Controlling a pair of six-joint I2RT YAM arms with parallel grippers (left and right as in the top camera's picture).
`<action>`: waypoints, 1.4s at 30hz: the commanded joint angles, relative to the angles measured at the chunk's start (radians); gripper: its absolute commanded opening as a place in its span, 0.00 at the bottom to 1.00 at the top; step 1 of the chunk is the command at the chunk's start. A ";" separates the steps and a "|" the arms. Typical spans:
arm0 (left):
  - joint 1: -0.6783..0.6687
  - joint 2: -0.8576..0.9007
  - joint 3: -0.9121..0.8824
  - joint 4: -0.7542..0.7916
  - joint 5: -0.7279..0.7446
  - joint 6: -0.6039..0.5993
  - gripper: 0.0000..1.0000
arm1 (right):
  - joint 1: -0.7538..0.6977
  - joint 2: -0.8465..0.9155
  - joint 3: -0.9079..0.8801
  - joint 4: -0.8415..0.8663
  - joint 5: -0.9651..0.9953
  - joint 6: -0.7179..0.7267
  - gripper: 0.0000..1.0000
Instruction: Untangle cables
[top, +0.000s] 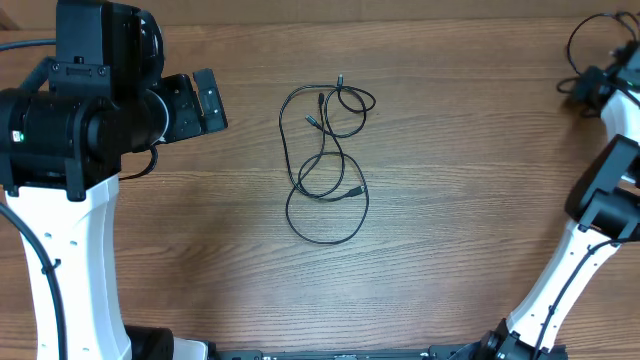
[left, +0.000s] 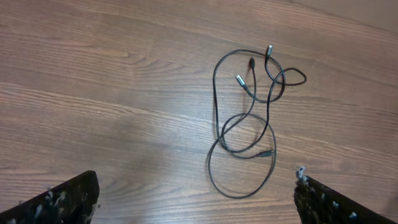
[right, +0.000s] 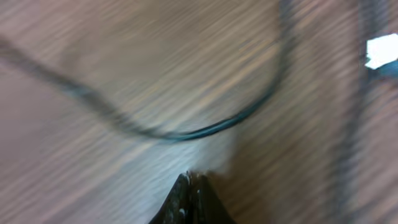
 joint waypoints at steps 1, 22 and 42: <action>0.003 0.008 -0.003 -0.007 -0.008 -0.002 1.00 | 0.026 -0.158 0.013 -0.050 -0.047 0.211 0.04; 0.003 0.016 -0.003 -0.022 -0.014 0.047 1.00 | -0.161 -0.212 -0.139 -0.283 0.381 0.875 0.04; 0.003 0.016 -0.003 -0.039 -0.008 0.046 1.00 | -0.170 -0.111 -0.328 0.035 0.334 0.911 0.04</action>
